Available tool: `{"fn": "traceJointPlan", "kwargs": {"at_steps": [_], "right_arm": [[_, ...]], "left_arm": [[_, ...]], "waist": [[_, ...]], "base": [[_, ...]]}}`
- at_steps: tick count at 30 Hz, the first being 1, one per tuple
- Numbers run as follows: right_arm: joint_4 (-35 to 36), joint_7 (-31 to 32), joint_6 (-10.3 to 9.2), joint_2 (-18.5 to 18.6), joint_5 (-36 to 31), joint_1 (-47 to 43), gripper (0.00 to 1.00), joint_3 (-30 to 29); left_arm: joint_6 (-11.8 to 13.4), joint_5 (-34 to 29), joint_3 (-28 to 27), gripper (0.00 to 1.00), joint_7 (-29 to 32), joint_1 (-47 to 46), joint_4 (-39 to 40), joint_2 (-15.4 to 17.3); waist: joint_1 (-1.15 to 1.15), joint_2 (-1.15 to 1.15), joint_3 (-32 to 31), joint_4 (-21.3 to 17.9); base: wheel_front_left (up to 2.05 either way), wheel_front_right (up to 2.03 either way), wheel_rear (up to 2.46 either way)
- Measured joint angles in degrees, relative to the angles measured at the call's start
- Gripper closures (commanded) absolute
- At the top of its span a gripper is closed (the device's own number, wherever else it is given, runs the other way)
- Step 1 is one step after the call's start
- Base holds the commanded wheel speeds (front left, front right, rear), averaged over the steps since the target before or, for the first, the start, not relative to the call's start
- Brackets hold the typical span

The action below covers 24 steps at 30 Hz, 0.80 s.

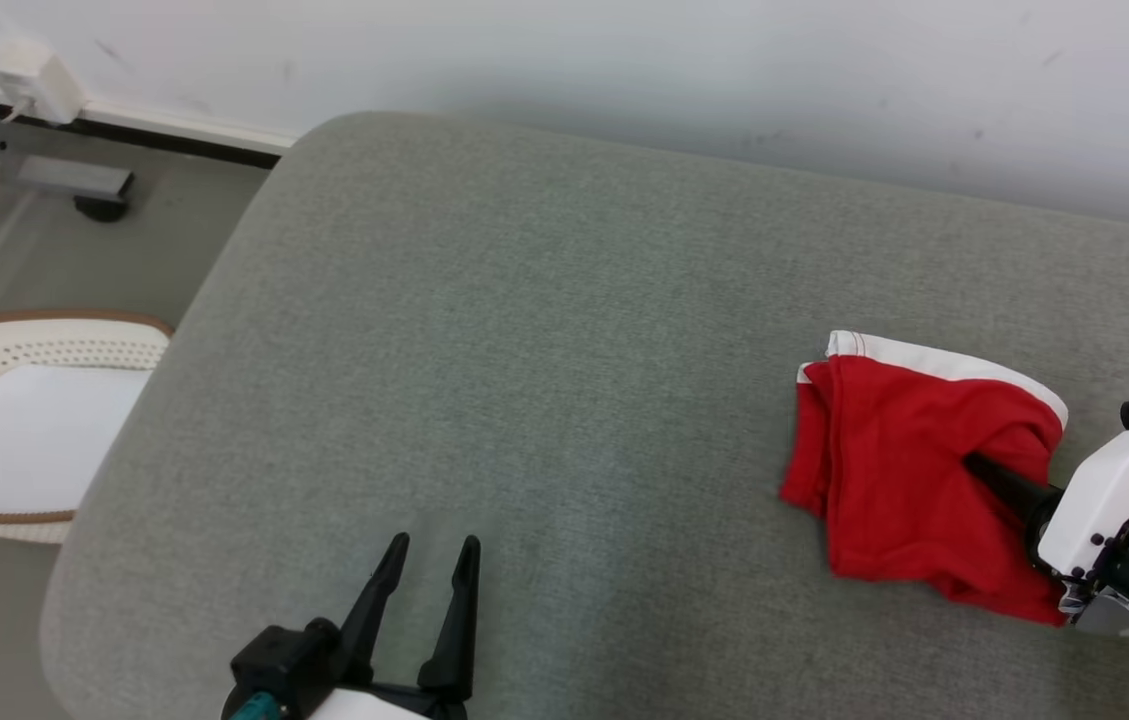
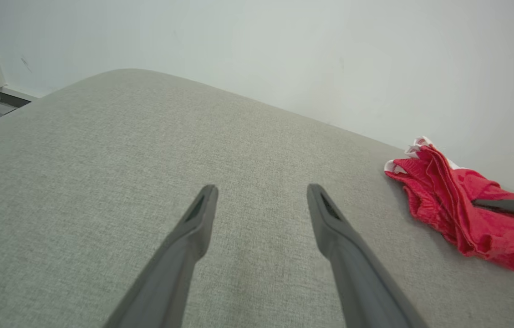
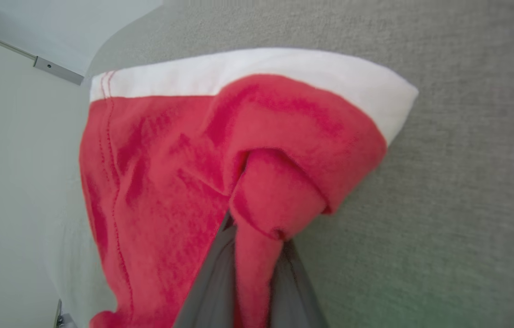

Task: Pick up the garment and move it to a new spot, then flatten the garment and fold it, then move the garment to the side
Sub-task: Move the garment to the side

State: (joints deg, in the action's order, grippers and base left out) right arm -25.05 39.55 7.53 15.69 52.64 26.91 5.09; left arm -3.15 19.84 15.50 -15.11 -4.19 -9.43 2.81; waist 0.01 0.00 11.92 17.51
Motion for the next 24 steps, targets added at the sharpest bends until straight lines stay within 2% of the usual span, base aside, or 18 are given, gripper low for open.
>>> {"fn": "traceJointPlan", "kwargs": {"at_steps": [8,13,16,24], "right_arm": [[1.3,-1.4,0.00,1.5,0.3,0.0,1.00,1.7],[2.4,-2.0,0.01,3.3,-0.5,0.0,1.00,3.1],[3.3,-2.3,0.00,5.6,-1.9,0.0,1.00,3.8],[4.2,-2.1,0.01,10.4,-5.0,2.2,1.00,3.4]], "left_arm": [[-0.1,0.0,-0.6,0.00,0.0,0.8,0.1,0.0],[-0.4,-0.4,-1.5,0.00,0.0,1.1,0.2,0.0],[-0.7,-1.0,-1.7,0.00,0.0,0.7,0.3,0.0],[-1.4,-1.1,-0.6,0.00,0.0,-2.4,0.2,0.0]], "waist": [[0.00,0.00,-1.3,-3.9],[-0.01,0.00,-2.0,-8.5],[-0.01,0.00,-2.0,-13.0],[-0.01,0.00,-0.1,-19.1]], "base": [[0.00,0.00,0.00],[0.00,0.00,0.00],[0.00,0.00,0.00],[0.00,0.00,0.00]]}}
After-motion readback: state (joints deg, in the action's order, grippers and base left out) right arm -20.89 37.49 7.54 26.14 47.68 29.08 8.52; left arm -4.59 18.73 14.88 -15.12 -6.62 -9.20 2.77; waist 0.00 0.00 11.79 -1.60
